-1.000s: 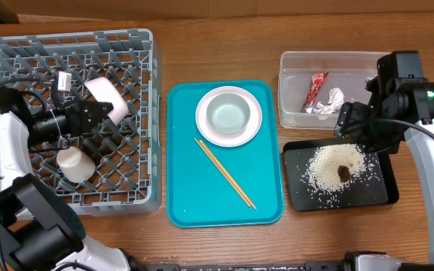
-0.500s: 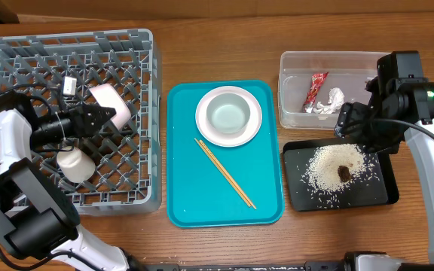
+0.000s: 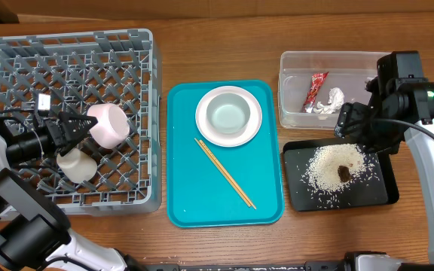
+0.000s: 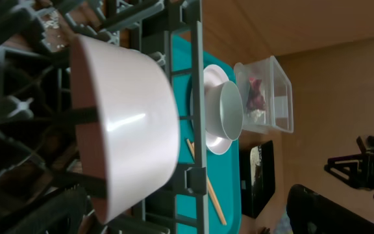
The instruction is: Sort waste into correct bins and load items into the dishwasher
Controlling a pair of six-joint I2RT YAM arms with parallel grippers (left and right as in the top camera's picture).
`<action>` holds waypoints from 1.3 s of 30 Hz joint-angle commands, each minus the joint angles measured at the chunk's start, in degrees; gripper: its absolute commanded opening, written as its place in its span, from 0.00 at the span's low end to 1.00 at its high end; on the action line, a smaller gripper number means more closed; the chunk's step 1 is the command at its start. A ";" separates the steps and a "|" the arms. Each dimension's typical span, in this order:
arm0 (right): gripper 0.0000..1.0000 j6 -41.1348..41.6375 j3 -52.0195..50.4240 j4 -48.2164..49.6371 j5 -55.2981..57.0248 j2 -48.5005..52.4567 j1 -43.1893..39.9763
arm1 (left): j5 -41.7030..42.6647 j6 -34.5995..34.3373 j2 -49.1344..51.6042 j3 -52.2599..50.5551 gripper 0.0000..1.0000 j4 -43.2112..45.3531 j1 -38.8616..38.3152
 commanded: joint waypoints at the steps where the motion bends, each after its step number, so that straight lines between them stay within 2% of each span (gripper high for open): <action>1: 0.79 -0.04 1.07 -0.24 0.35 -0.22 -0.11 | -0.55 -0.13 -7.34 1.42 1.00 0.37 -3.85; 7: 0.79 -0.02 1.07 -0.81 0.37 -0.22 -0.11 | -4.98 -3.58 -16.96 1.49 1.00 3.93 -13.27; 12: 0.80 -0.02 1.07 -0.92 0.37 -0.22 -0.11 | -23.39 -14.69 -20.59 1.49 1.00 9.53 -28.65; 13: 0.80 -0.02 1.07 -0.94 0.37 -0.22 -0.11 | -30.95 -18.16 -20.26 1.49 1.00 9.97 -33.44; 15: 0.80 -0.02 1.07 -0.94 0.37 -0.22 -0.11 | -35.67 -19.52 -20.04 1.46 1.00 9.97 -37.57; 20: 0.80 -0.04 1.07 -0.94 0.37 -0.22 -0.11 | -37.05 -20.81 -20.02 1.46 1.00 10.54 -42.69; 39: 0.80 -0.02 1.07 -0.90 0.35 -0.22 -0.11 | -37.05 -24.83 -20.00 1.46 1.00 9.20 -49.99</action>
